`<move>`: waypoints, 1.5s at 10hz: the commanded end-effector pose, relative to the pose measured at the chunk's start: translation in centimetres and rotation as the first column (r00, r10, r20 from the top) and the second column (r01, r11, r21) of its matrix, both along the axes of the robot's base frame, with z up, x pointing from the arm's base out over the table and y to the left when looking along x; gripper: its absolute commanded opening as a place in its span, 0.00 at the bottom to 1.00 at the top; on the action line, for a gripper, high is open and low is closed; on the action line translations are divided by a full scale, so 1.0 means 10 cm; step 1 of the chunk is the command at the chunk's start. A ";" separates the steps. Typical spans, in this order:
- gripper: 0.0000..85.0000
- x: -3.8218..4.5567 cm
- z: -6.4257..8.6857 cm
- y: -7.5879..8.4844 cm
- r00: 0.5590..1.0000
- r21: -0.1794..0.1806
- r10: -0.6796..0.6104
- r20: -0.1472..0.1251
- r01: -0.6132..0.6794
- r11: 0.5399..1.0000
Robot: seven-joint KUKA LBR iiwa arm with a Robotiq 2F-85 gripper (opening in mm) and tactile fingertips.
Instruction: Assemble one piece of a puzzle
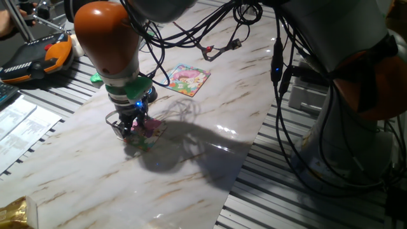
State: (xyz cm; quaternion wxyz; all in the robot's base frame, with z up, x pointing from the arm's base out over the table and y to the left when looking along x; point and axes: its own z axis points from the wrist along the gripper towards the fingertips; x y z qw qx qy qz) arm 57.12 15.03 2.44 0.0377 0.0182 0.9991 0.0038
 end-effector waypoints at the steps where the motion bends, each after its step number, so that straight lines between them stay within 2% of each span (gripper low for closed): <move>1: 0.67 0.001 0.00 0.00 1.000 -0.001 0.000 0.000 0.000 1.000; 15: 0.76 -0.001 0.01 -0.01 1.000 -0.003 -0.018 0.012 0.018 1.000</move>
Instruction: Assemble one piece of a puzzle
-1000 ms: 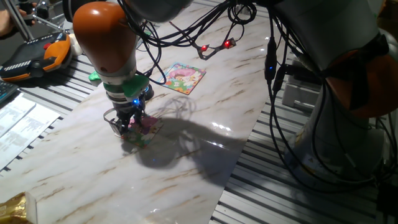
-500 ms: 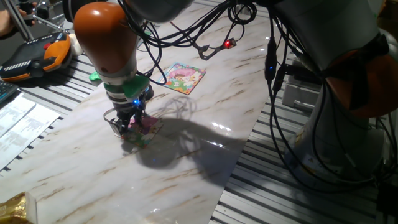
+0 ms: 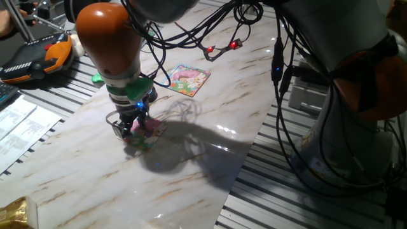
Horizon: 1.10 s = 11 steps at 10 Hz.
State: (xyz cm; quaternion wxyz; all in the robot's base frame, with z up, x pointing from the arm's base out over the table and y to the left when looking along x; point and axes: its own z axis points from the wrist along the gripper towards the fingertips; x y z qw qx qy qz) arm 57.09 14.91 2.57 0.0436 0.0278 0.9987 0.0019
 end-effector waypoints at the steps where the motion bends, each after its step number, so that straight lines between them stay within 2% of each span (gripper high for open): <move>1: 0.76 0.001 0.04 -0.01 1.000 0.001 -0.002 -0.002 0.002 1.000; 3: 0.71 -0.003 0.10 -0.03 1.000 0.004 -0.004 -0.010 0.004 1.000; 4: 0.62 -0.011 0.09 -0.03 1.000 0.007 -0.001 -0.010 0.001 1.000; 6: 0.30 -0.020 0.09 -0.03 1.000 0.005 0.019 -0.019 -0.019 1.000; 7: 0.10 -0.024 0.08 -0.03 0.999 0.009 0.029 -0.022 -0.029 1.000; 8: 0.01 -0.027 0.08 -0.03 0.999 0.010 0.036 -0.020 -0.036 0.999; 11: 0.01 -0.032 0.06 -0.02 0.999 0.007 0.038 -0.014 -0.038 0.999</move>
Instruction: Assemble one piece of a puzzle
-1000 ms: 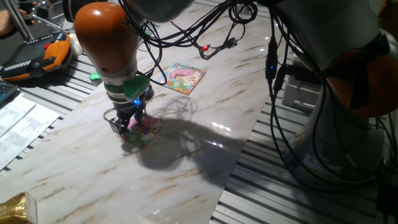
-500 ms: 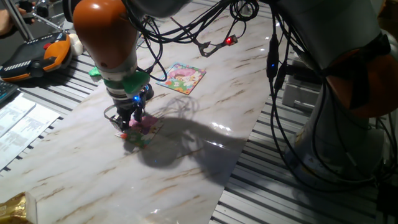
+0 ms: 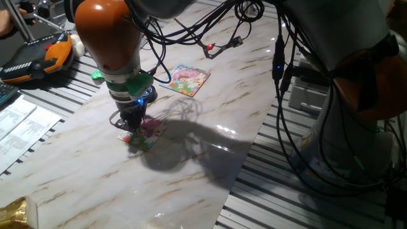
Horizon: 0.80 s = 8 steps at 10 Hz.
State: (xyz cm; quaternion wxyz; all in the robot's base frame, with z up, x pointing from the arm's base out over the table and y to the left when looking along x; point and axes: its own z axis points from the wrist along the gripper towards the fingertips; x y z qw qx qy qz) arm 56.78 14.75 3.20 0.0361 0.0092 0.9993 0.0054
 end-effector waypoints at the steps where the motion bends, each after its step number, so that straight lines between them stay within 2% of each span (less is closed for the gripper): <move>1: 0.01 -0.001 0.00 0.01 1.000 -0.001 0.000 0.000 0.000 1.000; 8: 0.01 0.078 -0.01 -0.01 1.000 0.006 -0.003 0.006 0.003 1.000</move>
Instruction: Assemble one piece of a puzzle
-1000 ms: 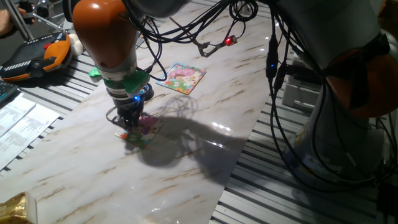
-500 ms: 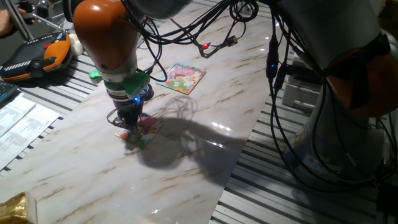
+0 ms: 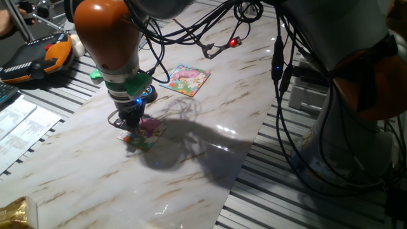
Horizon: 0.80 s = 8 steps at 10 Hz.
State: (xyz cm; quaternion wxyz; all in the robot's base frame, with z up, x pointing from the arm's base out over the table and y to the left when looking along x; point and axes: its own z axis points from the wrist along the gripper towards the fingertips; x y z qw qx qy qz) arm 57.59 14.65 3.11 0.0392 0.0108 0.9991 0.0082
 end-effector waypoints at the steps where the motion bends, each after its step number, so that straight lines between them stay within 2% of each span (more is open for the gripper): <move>1: 0.01 0.013 0.00 -0.01 1.000 0.002 -0.001 0.000 0.001 1.000; 4: 0.01 0.041 -0.02 0.00 1.000 0.020 -0.006 0.001 0.006 1.000; 8: 0.01 0.050 -0.03 0.00 1.000 0.023 -0.006 0.001 0.006 1.000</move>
